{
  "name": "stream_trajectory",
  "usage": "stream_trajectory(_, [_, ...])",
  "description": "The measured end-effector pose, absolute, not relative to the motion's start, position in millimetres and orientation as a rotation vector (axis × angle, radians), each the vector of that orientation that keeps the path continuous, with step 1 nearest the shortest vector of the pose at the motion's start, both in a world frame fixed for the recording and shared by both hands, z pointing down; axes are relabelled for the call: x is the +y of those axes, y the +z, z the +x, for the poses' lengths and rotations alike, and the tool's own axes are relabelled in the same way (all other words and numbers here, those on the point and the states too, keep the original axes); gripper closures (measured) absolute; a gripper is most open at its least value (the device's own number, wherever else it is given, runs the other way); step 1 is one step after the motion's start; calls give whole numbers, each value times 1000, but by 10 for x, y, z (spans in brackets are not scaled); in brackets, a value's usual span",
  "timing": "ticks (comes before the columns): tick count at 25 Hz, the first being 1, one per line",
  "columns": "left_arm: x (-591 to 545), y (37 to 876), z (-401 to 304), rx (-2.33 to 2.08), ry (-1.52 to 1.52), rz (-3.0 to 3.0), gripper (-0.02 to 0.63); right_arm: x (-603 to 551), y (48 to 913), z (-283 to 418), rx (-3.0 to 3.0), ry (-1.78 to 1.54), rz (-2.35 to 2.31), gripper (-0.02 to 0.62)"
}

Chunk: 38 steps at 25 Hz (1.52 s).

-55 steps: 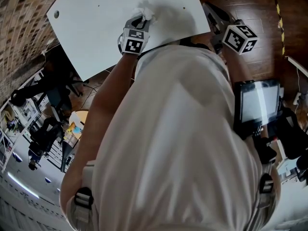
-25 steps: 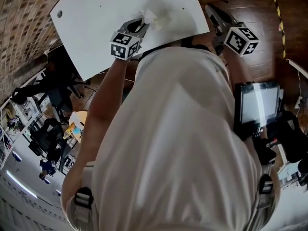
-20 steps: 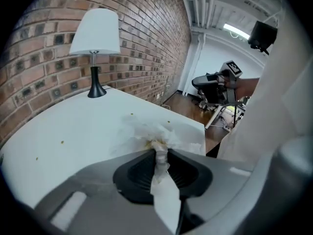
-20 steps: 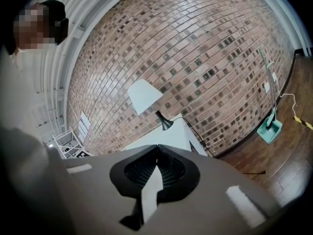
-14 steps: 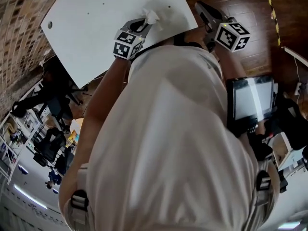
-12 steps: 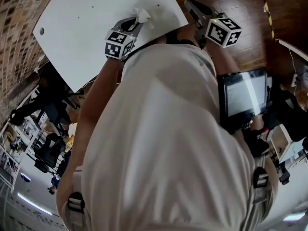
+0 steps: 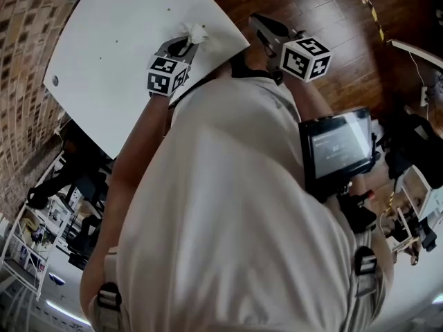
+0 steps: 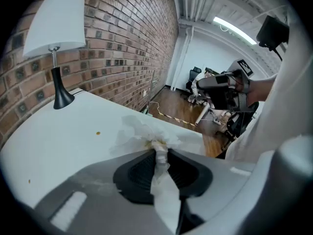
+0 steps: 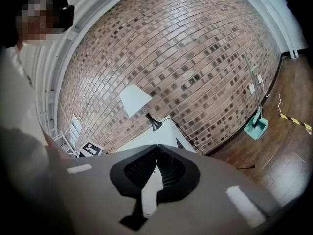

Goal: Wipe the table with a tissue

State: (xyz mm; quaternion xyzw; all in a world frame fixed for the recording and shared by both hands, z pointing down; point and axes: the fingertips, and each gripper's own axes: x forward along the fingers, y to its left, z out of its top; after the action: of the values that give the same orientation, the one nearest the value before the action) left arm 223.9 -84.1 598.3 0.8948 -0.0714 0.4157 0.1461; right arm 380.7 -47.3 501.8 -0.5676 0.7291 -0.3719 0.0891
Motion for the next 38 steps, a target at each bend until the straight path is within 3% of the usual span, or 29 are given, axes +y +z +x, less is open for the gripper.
stream_trajectory(9, [-948,6251,2406,-268,1424,2533,528,-311,5128,3925,2102,-1122,-1732,588])
stream_trajectory(23, [-1042,6236,2986,-280,1306,2516,529,-46,5103,4187,1999,-1101,-1827,588])
stream_trajectory(29, [-1137,6155,2749,-459,1124,2280,532,-54,5105,4176,2020,-1109,-1803,588])
stream_trajectory(38, [-864,6236,2073,-442,1303,2232,531,-269,5112,3965,2109,-1114,-1717,588])
